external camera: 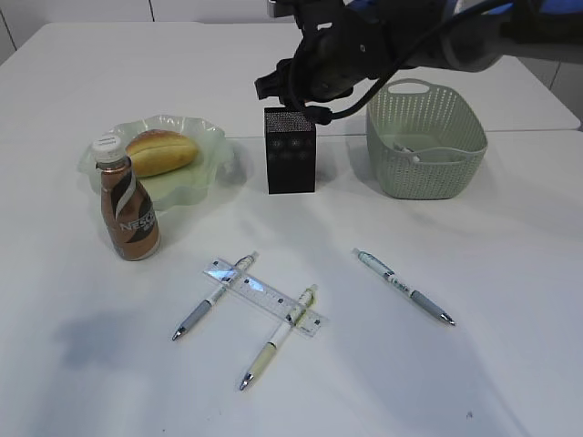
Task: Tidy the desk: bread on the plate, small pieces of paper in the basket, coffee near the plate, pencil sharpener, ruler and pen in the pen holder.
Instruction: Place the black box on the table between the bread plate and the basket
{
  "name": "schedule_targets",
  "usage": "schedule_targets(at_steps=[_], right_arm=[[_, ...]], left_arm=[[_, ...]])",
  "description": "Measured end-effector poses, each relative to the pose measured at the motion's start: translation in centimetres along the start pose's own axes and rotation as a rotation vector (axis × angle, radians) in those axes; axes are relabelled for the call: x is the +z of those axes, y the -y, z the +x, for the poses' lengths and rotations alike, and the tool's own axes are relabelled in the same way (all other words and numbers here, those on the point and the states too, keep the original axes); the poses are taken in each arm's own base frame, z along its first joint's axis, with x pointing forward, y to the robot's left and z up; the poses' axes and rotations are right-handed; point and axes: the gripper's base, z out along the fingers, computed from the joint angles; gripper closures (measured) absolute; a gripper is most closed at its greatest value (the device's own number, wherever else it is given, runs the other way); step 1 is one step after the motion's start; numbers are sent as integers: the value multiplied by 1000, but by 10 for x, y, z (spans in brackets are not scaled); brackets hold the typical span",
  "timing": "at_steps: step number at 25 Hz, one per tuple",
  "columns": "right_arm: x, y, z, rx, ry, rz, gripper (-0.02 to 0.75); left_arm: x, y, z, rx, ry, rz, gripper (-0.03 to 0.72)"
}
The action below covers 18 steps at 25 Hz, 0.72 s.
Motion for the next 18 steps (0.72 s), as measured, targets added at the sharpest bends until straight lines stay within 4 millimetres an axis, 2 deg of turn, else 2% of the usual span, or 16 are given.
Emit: schedule_targets(at_steps=[5, 18], right_arm=[[16, 4, 12, 28, -28, -3, 366], [22, 0, 10, 56, 43, -44, 366]], left_arm=[[0, 0, 0, 0, 0, 0, 294], [0, 0, 0, -2, 0, 0, 294]])
